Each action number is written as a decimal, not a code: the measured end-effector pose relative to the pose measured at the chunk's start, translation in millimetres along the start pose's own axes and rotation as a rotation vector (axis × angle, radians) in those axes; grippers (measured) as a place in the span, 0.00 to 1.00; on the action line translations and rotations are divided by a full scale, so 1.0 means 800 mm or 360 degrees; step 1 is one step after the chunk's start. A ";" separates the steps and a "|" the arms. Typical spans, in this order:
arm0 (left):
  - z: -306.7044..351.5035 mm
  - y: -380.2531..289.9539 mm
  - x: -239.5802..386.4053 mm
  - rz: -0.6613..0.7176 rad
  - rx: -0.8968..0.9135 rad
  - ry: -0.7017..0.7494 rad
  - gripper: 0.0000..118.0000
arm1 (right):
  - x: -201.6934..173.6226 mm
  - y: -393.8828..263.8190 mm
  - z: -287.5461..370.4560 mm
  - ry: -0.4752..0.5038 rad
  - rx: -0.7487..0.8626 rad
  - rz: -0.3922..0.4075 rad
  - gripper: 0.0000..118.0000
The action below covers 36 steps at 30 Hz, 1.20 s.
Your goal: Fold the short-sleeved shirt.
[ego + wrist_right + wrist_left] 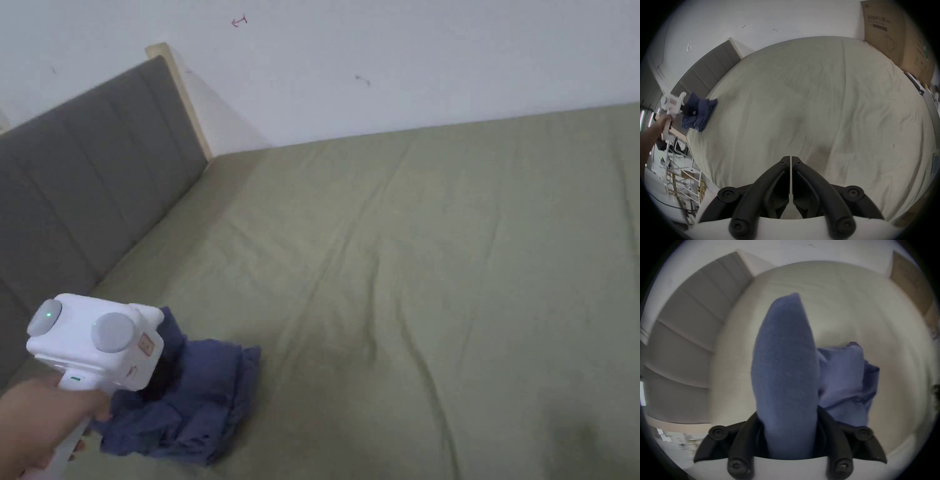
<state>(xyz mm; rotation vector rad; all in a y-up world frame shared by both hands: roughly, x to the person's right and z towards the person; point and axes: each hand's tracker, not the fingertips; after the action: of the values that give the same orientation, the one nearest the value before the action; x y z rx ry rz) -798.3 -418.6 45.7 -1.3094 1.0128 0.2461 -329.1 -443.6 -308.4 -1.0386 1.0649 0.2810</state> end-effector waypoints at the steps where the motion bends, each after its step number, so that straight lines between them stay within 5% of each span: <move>1: -0.012 0.001 -0.015 -0.0054 -0.0019 0.0182 0.57 | -0.003 0.002 0.006 0.0010 0.0014 0.0002 0.03; 3: -0.026 0.002 -0.043 -0.0047 -0.0074 0.0393 0.94 | -0.007 0.008 0.015 0.0052 0.0027 0.0018 0.03; 8: 0.042 -0.027 -0.024 0.0090 0.0025 0.0353 0.94 | -0.017 0.017 0.041 0.0007 0.0120 0.0172 0.03; 11: 0.072 -0.040 0.022 0.0302 0.0167 -0.0123 0.93 | -0.015 0.018 0.050 -0.0028 0.0172 0.0225 0.03; 13: 0.118 -0.068 0.092 0.0392 0.0359 -0.0568 0.66 | -0.010 0.016 0.059 -0.0037 0.0217 0.0210 0.03; 15: 0.148 -0.092 0.174 0.0349 0.0510 -0.0779 0.00 | 0.000 0.013 0.070 -0.0037 0.0288 0.0161 0.03; 20: 0.191 -0.125 0.298 0.0384 0.0915 -0.1275 0.00 | 0.019 0.008 0.107 -0.0126 0.0421 0.0105 0.03; 23: 0.239 -0.150 0.351 0.0430 0.1165 -0.1142 0.00 | 0.026 0.005 0.146 -0.0146 0.0571 0.0051 0.03; 26: 0.286 -0.188 0.362 0.0485 0.1515 -0.1055 0.00 | 0.017 -0.010 0.199 -0.0279 0.0959 0.0140 0.03; 31: 0.346 -0.242 0.372 0.0532 0.2009 -0.0469 0.00 | 0.001 -0.060 0.254 -0.0516 0.1649 0.0312 0.03; 36: 0.365 -0.277 0.367 0.0556 0.2053 -0.0401 0.00 | -0.006 -0.089 0.266 -0.0562 0.1711 0.0274 0.03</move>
<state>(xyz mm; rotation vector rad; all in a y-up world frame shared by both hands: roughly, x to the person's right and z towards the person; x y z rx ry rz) -343.3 -339.7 -40.6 0.0682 0.8902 -0.0149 -161.7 -307.6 -245.5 0.0706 0.7968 -0.0010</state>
